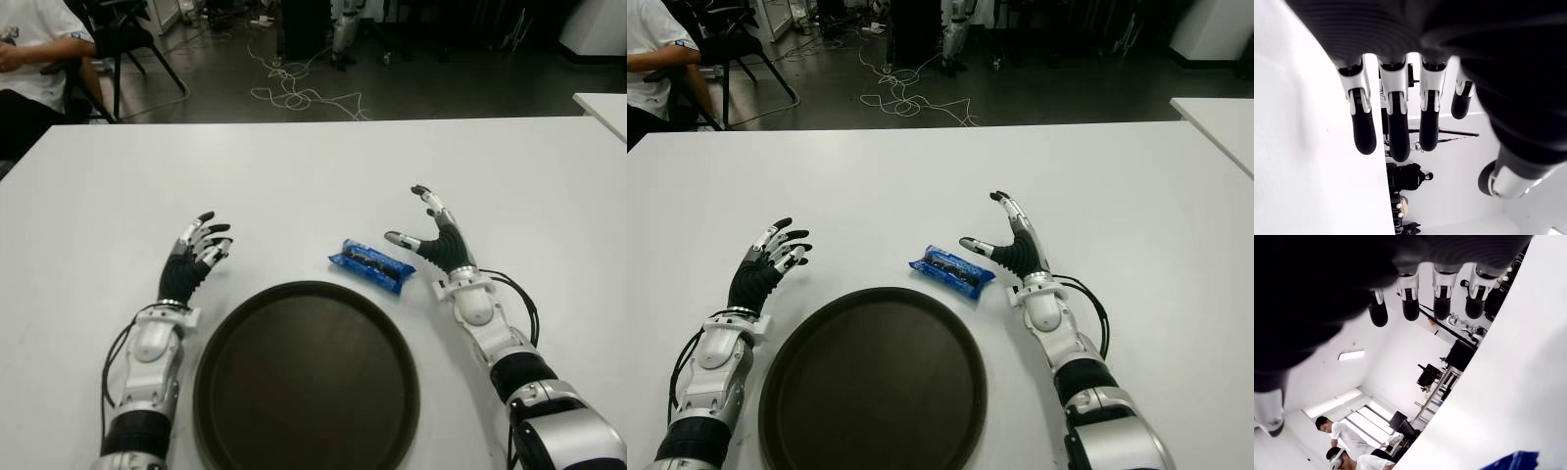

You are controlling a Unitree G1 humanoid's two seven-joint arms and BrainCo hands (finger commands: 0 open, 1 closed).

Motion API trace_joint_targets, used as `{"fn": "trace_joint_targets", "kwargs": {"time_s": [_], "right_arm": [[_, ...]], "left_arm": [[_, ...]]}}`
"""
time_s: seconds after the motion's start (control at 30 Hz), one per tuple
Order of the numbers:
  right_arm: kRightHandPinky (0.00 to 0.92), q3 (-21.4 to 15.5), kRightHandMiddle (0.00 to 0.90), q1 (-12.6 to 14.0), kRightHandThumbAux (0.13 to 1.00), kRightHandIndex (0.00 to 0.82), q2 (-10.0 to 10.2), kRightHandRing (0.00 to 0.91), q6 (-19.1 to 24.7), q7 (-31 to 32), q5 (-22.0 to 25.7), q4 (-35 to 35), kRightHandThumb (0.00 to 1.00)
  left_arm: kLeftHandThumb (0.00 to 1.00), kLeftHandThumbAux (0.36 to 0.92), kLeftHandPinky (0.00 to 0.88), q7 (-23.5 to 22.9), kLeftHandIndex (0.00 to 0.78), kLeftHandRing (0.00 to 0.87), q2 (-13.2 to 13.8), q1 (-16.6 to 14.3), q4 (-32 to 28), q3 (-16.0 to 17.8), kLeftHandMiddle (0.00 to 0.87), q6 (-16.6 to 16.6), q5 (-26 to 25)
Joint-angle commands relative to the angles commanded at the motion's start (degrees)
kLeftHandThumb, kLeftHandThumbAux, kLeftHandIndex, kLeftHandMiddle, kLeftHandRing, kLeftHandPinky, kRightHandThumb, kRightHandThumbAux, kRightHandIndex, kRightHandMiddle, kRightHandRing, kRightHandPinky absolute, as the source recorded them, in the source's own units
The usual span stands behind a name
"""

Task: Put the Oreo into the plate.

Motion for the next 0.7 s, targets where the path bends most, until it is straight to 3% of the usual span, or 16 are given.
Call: {"fn": "trace_joint_targets", "kwargs": {"time_s": [0.27,0.43,0.7], "right_arm": [[0.069,0.66,0.014,0.25,0.539,0.022,-1.04,0.031,1.13,-2.59,-2.41,-2.34,0.0],[0.119,1.65,0.069,2.18,0.545,0.066,-2.15,0.095,4.07,-6.15,-6.84,-9.95,0.0],[0.287,3.82,0.158,3.92,0.618,0.127,-3.65,0.222,5.8,-11.3,-12.77,-14.79,0.0]], "left_arm": [[0.383,0.635,0.31,0.36,0.131,0.28,-0.08,-0.18,0.25,-0.11,0.263,0.04,0.29],[0.384,0.635,0.314,0.82,0.132,0.284,-0.15,-0.49,0.75,-0.2,0.266,-0.37,0.52],[0.371,0.641,0.313,1.18,0.126,0.278,-0.35,-0.5,0.67,-0.45,0.257,-0.79,0.7]]}}
